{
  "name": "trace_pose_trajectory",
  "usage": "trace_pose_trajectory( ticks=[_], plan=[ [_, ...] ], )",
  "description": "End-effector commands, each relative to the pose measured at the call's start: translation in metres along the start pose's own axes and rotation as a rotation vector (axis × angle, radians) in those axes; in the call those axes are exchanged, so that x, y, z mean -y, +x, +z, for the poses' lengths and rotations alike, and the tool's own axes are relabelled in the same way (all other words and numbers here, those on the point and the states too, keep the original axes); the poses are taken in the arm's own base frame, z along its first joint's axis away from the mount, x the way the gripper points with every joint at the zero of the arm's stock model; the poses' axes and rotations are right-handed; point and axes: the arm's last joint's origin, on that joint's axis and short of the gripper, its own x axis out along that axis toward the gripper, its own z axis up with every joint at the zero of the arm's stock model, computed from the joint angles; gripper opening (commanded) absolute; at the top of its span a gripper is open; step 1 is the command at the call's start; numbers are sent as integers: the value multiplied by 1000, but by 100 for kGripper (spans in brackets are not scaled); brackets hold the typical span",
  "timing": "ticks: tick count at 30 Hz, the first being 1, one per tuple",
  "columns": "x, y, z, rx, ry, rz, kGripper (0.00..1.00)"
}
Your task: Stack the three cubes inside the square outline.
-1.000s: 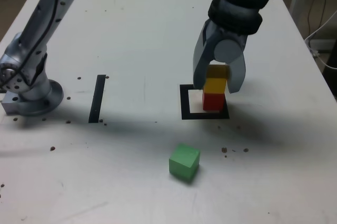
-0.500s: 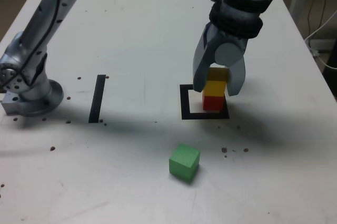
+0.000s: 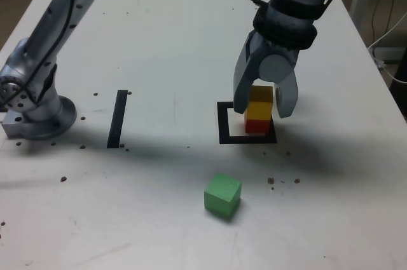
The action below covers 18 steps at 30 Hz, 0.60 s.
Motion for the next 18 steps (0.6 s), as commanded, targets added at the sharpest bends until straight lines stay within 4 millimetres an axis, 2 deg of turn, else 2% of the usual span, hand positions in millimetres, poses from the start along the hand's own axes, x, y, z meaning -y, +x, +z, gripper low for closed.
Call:
trace_pose_trajectory(
  ticks=[1, 10, 18],
  plan=[
    [-2, 2, -2, -31, -3, -4, 94],
    [-1, -5, -7, -11, -2, 17, 99],
    [8, -30, -34, 44, -5, 79, 99]
  ],
)
